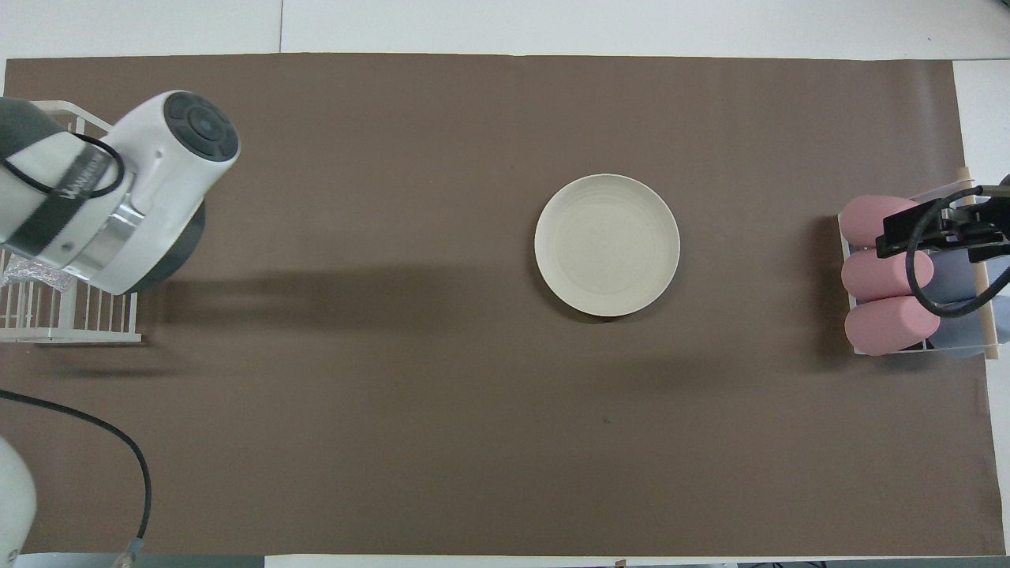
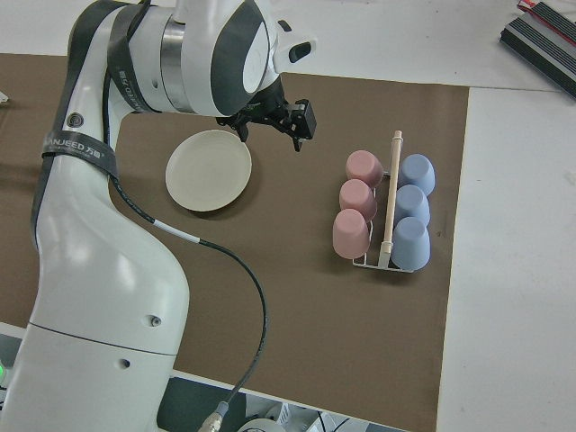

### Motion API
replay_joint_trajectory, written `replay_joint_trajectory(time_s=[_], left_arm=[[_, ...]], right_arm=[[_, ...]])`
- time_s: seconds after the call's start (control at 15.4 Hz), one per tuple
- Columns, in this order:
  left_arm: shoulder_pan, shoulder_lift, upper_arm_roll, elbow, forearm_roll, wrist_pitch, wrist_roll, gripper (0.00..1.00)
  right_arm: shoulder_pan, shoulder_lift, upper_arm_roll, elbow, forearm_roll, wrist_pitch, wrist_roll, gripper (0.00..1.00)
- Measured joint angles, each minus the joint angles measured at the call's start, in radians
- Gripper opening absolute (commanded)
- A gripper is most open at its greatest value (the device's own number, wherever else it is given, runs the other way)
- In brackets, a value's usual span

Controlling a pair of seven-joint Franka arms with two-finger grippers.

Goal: Wipe plate with sponge

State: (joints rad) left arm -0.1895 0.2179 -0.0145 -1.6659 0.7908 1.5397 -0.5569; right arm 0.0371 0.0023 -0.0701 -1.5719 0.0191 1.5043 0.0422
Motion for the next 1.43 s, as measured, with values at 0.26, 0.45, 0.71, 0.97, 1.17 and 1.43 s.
replay_joint_trajectory(time_s=[0.26, 0.45, 0.71, 0.97, 1.17, 1.43], left_arm=[[0.045, -0.084, 0.005, 0.042, -0.254, 0.002, 0.103, 1.0], [0.119, -0.146, 0.009, 0.043, -0.514, 0.002, 0.258, 1.0], [0.165, -0.215, 0.01, 0.027, -0.694, -0.004, 0.342, 1.0], [0.158, -0.29, -0.003, -0.051, -0.786, -0.004, 0.342, 1.0], [0.157, -0.318, -0.018, -0.069, -0.812, 0.01, 0.342, 1.0], [0.156, -0.306, -0.033, -0.018, -0.813, 0.026, 0.342, 1.0]], right_arm=[[0.0, -0.001, 0.0, 0.0, 0.0, 0.0, 0.0, 1.0], [0.0, -0.001, 0.0, 0.0, 0.0, 0.0, 0.0, 1.0], [0.0, -0.002, 0.001, 0.0, 0.0, 0.0, 0.0, 1.0], [0.0, -0.003, 0.004, 0.0, 0.0, 0.0, 0.0, 1.0], [0.001, -0.003, 0.009, 0.0, 0.0, 0.0, 0.0, 1.0], [0.002, -0.003, 0.01, 0.0, 0.0, 0.0, 0.0, 1.0]])
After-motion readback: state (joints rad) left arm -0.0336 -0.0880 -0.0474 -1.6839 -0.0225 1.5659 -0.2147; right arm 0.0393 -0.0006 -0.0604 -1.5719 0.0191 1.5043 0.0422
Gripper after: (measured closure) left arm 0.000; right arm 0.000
